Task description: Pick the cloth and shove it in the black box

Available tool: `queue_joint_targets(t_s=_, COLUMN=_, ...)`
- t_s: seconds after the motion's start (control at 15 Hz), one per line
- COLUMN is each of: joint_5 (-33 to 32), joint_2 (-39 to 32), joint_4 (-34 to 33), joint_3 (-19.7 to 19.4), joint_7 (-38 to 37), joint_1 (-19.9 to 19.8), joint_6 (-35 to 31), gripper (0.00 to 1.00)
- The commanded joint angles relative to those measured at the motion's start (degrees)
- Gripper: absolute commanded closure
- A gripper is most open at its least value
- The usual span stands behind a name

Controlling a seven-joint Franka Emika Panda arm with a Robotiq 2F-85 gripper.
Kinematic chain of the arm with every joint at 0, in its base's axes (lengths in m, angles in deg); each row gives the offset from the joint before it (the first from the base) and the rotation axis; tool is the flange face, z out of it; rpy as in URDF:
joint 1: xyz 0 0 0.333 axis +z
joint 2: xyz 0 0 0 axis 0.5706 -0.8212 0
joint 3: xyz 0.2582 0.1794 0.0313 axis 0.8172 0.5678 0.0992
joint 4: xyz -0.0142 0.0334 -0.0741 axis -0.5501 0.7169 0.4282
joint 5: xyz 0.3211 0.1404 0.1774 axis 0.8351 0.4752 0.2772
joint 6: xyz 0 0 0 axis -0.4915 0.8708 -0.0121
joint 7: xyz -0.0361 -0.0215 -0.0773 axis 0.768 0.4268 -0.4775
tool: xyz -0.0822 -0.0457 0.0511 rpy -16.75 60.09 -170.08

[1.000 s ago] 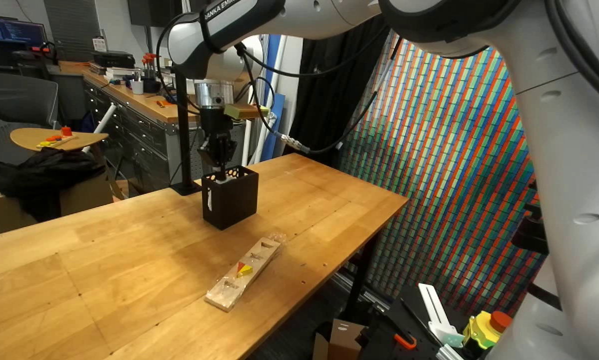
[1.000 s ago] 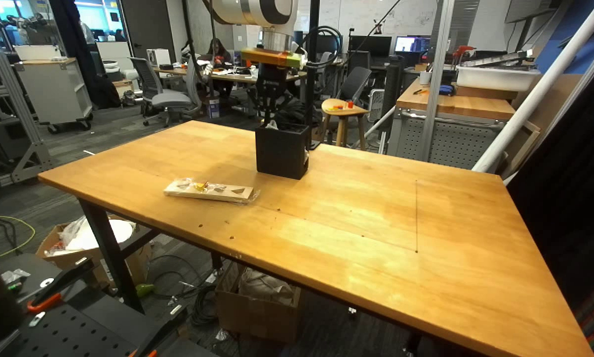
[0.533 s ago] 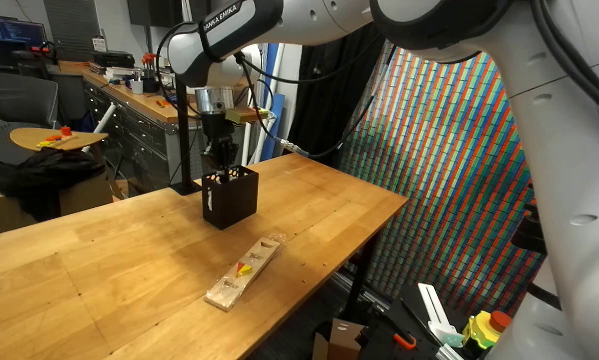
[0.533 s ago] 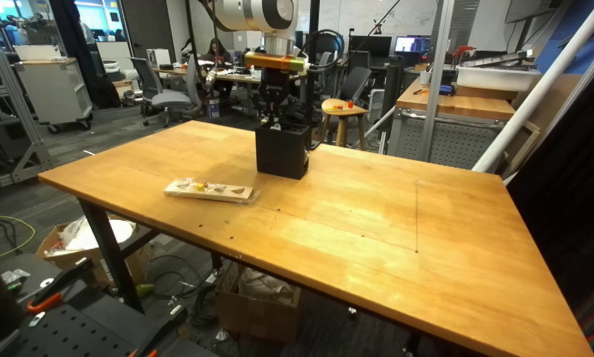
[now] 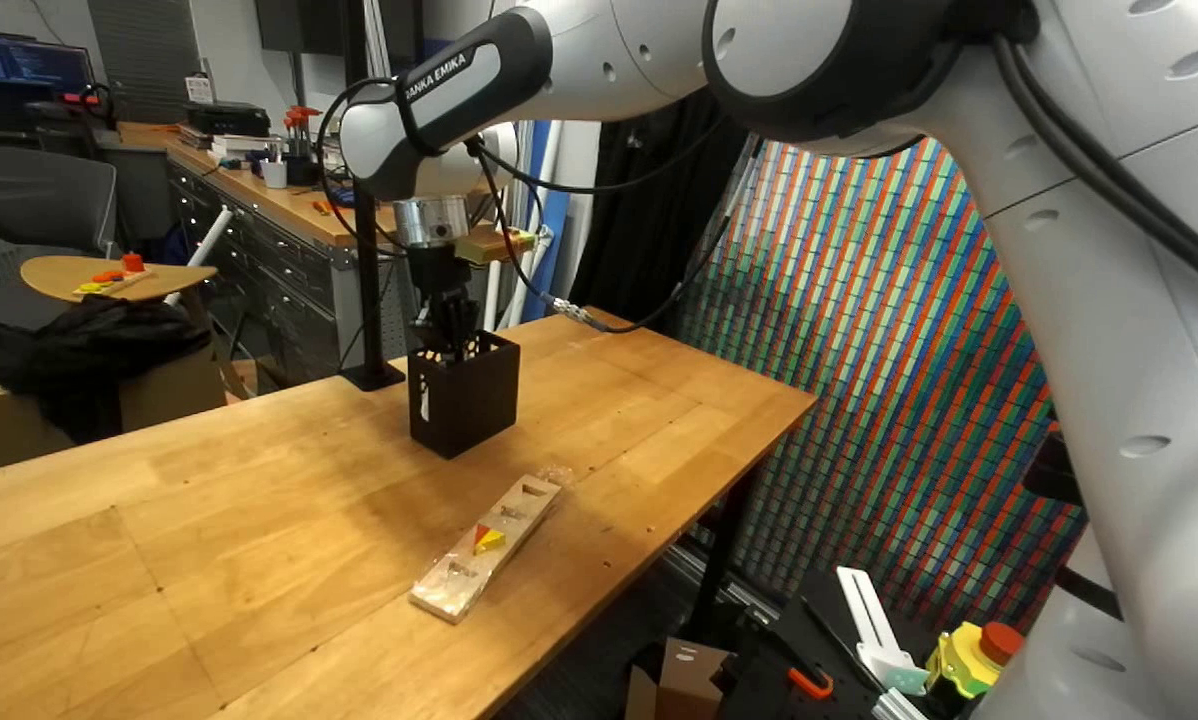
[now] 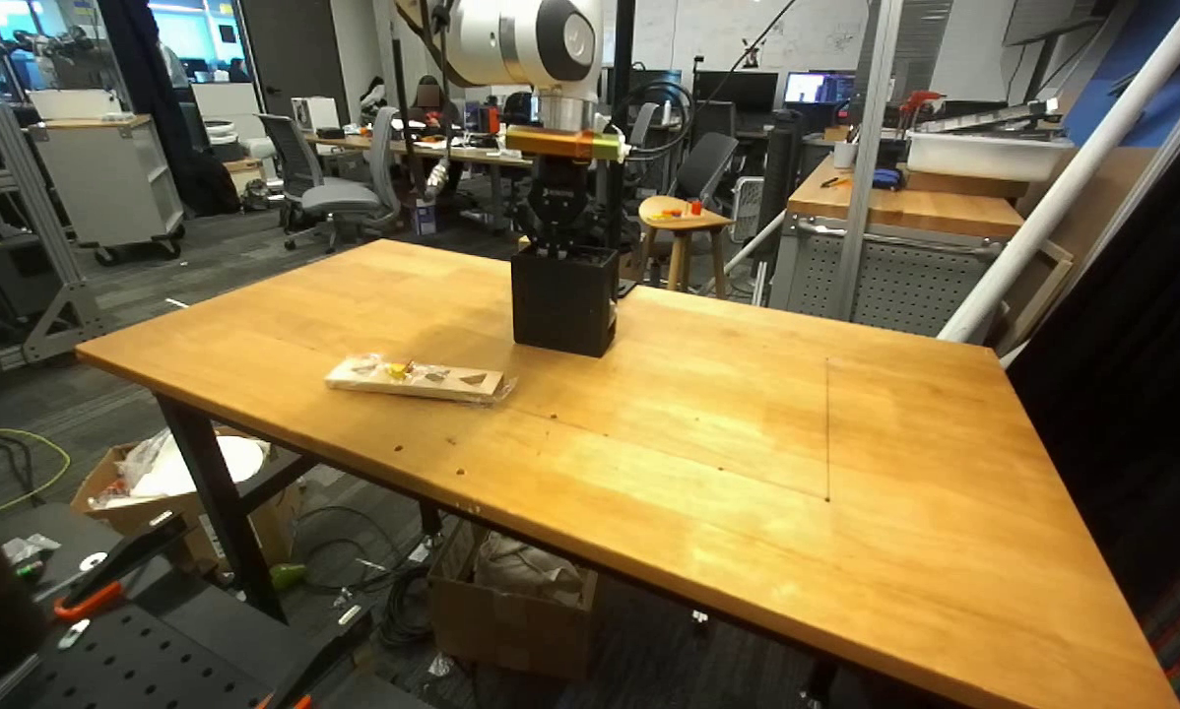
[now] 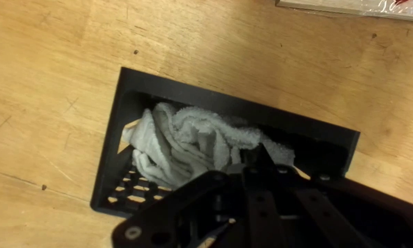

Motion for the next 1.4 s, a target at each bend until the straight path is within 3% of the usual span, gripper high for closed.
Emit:
queue_joint_targets(t_s=0.0, joint_5=0.2, joint_2=-3.6, joint_4=-4.9, joint_3=0.0, joint_7=2.0, joint_1=-0.8, joint_6=1.5, gripper=1.0)
queue_joint_targets(t_s=0.8, joint_5=7.4, joint_2=-8.6, joint_4=-5.5, joint_3=1.9, joint_7=4.2, joint_1=-4.8, joint_6=-0.6, gripper=1.0)
queue_joint_targets(t_s=1.33, joint_5=6.5, joint_2=0.2, joint_4=-0.5, joint_3=0.5, joint_7=1.6, joint_1=-4.1, joint_6=0.1, gripper=1.0)
